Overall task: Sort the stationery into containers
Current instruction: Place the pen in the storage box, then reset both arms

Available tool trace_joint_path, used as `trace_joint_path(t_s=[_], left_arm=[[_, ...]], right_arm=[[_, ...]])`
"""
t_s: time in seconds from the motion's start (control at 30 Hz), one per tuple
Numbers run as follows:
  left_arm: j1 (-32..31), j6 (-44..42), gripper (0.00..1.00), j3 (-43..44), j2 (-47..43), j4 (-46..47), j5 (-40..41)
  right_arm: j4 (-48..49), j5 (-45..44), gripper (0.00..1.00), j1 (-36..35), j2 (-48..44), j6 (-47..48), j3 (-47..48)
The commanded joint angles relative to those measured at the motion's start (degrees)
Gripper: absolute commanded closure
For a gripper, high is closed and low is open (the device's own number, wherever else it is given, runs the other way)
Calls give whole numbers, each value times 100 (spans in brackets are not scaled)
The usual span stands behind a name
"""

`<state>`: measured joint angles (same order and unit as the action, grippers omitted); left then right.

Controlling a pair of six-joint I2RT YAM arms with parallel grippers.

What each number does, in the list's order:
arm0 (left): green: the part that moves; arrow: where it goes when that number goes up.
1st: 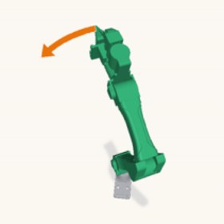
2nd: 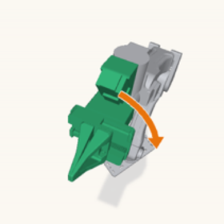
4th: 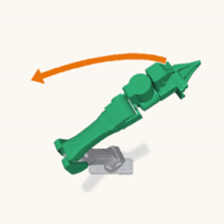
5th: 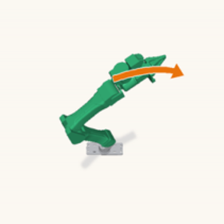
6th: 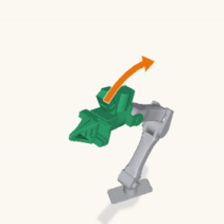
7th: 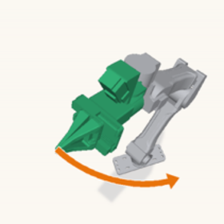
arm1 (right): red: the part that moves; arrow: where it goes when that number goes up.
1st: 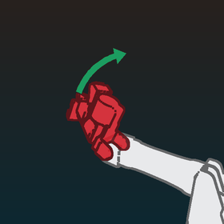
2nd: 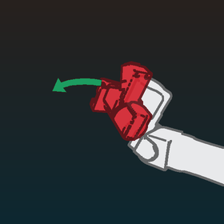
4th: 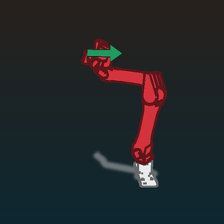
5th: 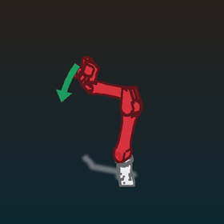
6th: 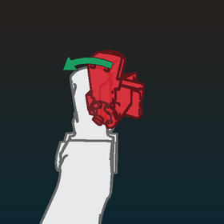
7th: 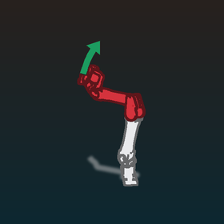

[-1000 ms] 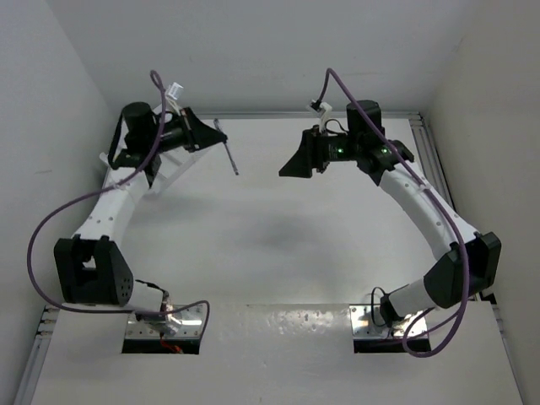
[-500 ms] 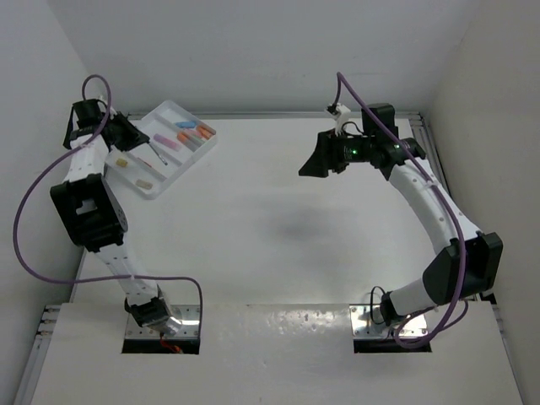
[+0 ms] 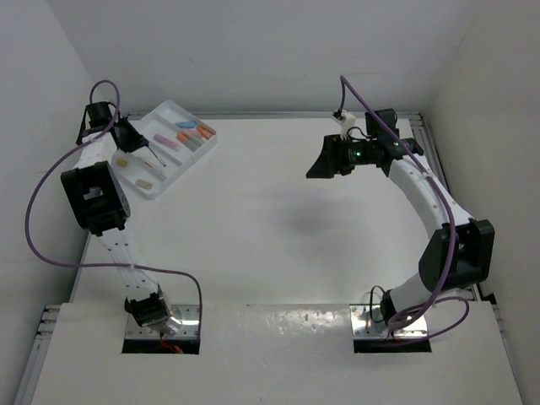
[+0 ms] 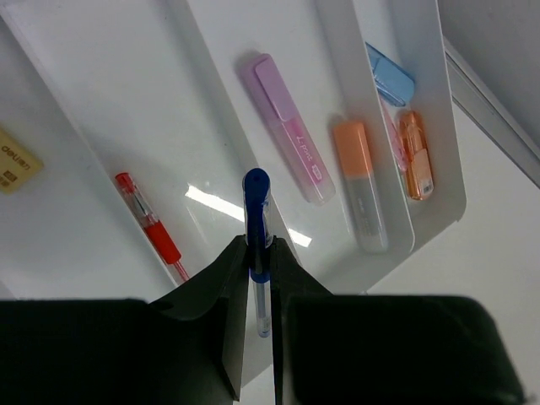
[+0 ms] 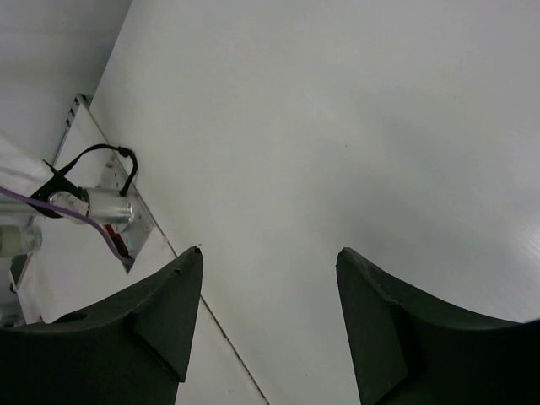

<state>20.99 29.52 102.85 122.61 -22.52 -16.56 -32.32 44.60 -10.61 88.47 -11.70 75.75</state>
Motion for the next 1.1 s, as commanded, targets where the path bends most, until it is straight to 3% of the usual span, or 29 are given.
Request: trace_joint_path(t_s=[0.0, 0.33, 0.43, 0.67, 0.73, 0.9, 1.07], left_arm=[[-51, 177, 100, 191, 158, 371, 56], [-87, 204, 77, 209, 334, 380, 135], [-104, -76, 39, 262, 168, 354, 118], [-210, -745, 26, 26, -1017, 169, 153], [-323, -1175, 2, -115, -1685, 126, 83], [-912, -2553, 0, -719, -3160, -322, 223], [-1510, -2925, 0, -1968, -4611, -253, 214]], right_arm=[[67, 207, 37, 59, 39, 125, 2], [-143, 163, 37, 112, 127, 212, 107], [-240, 58, 36, 138, 127, 283, 168], [-407, -152, 36, 550, -135, 327, 257], [-433, -249, 35, 691, -285, 362, 221], [-819, -968, 31, 1272, -734, 581, 81], [-1224, -1646, 26, 1606, -971, 819, -244]])
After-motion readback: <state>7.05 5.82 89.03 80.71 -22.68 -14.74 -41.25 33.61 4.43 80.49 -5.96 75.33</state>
